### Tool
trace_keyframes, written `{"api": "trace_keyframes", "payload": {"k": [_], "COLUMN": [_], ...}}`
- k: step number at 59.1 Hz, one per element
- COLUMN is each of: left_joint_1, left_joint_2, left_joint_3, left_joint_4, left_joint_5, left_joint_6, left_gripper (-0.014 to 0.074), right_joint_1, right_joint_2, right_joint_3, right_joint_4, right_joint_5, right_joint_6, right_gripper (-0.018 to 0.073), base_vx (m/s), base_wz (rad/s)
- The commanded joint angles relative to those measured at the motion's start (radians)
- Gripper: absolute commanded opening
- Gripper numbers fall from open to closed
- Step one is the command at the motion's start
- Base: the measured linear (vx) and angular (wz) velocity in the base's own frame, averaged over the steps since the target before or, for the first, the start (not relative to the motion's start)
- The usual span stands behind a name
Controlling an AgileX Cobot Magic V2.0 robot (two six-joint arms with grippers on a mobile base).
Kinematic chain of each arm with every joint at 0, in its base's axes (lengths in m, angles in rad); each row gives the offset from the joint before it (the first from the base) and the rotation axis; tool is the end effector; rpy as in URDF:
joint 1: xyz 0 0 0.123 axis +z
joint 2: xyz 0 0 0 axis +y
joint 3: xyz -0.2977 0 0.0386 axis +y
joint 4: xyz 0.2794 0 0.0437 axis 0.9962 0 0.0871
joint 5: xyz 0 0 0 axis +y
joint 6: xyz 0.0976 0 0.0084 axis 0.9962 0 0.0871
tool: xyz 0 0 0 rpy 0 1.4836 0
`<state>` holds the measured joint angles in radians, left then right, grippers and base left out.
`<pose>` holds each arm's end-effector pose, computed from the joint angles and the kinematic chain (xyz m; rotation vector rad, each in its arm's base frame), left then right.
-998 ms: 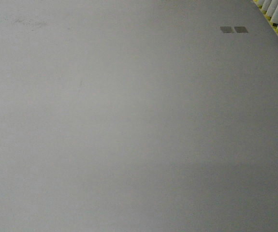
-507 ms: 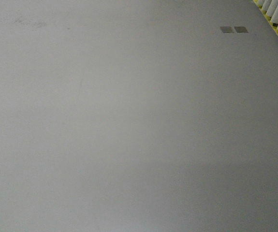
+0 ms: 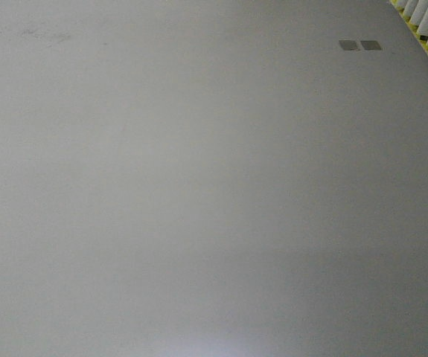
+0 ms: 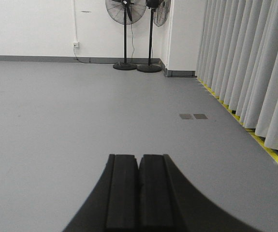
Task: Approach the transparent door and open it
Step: 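Drive the base forward and turn toward the glass door area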
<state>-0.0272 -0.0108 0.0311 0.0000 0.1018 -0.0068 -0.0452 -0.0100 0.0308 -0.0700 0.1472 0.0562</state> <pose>0.0800 -0.0022 0.1929 0.0164 1.6057 -0.0264 0.0797 -0.0046 0.1885 0.0344 1.6511 -0.0528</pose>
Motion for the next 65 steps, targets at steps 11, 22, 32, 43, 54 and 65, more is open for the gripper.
{"api": "trace_keyframes", "payload": {"k": [11, 22, 32, 43, 54, 65], "left_joint_1": [-0.006, -0.006, -0.006, -0.006, -0.006, -0.006], "left_joint_2": [-0.015, -0.015, -0.015, -0.015, -0.015, -0.015], "left_joint_3": [0.013, 0.013, 0.013, 0.013, 0.013, 0.013], "left_joint_4": [-0.006, -0.006, -0.006, -0.006, -0.006, -0.006], "left_joint_5": [-0.083, -0.083, -0.083, -0.083, -0.083, -0.083], "left_joint_6": [-0.009, -0.009, -0.009, -0.009, -0.009, -0.009], "left_gripper": [-0.0006, -0.0006, -0.0006, -0.0006, -0.0006, -0.0006], "right_joint_1": [-0.004, -0.004, -0.004, -0.004, -0.004, -0.004], "right_joint_2": [-0.015, -0.015, -0.015, -0.015, -0.015, -0.015], "right_joint_3": [0.003, 0.003, 0.003, 0.003, 0.003, 0.003], "right_joint_4": [-0.006, -0.006, -0.006, -0.006, -0.006, -0.006], "right_joint_5": [-0.077, -0.077, -0.077, -0.077, -0.077, -0.077], "right_joint_6": [-0.01, -0.01, -0.01, -0.01, -0.01, -0.01], "right_gripper": [-0.0006, -0.0006, -0.0006, -0.0006, -0.0006, -0.0006], "base_vx": [0.03, 0.06, 0.08, 0.09, 0.12, 0.16], "base_wz": [-0.04, -0.06, -0.01, 0.12, 0.14, 0.09]}}
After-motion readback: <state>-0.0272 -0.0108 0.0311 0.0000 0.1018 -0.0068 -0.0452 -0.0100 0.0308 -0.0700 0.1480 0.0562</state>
